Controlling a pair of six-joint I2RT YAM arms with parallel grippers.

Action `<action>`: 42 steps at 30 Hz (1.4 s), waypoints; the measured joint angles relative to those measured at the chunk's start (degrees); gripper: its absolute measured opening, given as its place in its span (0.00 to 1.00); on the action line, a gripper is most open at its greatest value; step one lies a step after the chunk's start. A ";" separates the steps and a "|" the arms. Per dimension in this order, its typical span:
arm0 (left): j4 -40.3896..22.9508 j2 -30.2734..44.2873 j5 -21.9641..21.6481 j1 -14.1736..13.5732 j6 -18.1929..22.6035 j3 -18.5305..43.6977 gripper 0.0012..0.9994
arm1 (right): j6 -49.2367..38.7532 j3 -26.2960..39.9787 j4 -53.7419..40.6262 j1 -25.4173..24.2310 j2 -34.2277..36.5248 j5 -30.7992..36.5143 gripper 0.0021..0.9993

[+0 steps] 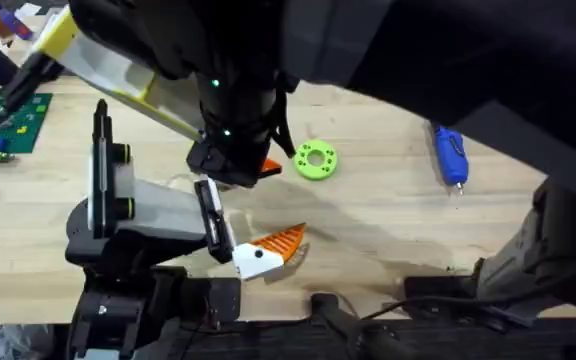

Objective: Pick up the gripper from the table and insert it into the empty holder that is missing its gripper. Then pick up a screw, insert it into the mounting hole, and use the screwdriver to tighten it. Finally, clean up the table by picking up the vegetable and placing it into the bucket.

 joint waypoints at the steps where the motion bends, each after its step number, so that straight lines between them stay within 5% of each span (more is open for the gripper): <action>1: -0.01 0.00 0.00 0.00 0.00 0.00 0.99 | 0.00 0.00 0.00 0.00 0.01 0.00 0.01; 10: -0.01 0.00 0.00 0.00 0.00 0.00 0.99 | 0.00 0.00 0.00 0.00 0.01 0.01 0.00; 12: -0.01 0.00 0.00 0.00 0.00 0.00 0.99 | 0.05 0.00 0.01 0.00 0.01 -0.03 0.20; 17: -0.01 0.00 0.04 0.02 -0.02 0.00 0.99 | -0.36 0.00 -0.62 -0.19 0.01 0.62 0.92; 18: -0.01 0.00 0.08 0.01 -0.04 0.00 0.99 | -0.46 0.01 -0.77 -0.38 0.00 0.78 0.98; 31: -0.01 0.00 0.22 0.00 -0.15 -0.01 0.99 | -1.81 -0.04 -5.82 0.01 -2.21 0.37 1.00; 36: -0.01 0.00 0.23 0.00 -0.13 0.00 0.90 | -3.00 -0.04 -10.06 -0.63 -6.06 0.22 1.00; 38: -0.01 0.00 0.23 0.00 -0.32 0.00 0.72 | -3.15 -0.06 -11.43 -1.57 -7.89 0.22 1.00; 41: -0.01 0.00 0.21 0.00 -0.31 -0.01 0.25 | -3.53 -0.04 -11.56 -3.20 -10.21 0.23 1.00; 42: -0.01 0.00 0.20 0.00 -0.11 -0.01 0.01 | -4.20 -0.04 -11.63 -4.59 -12.01 0.24 1.00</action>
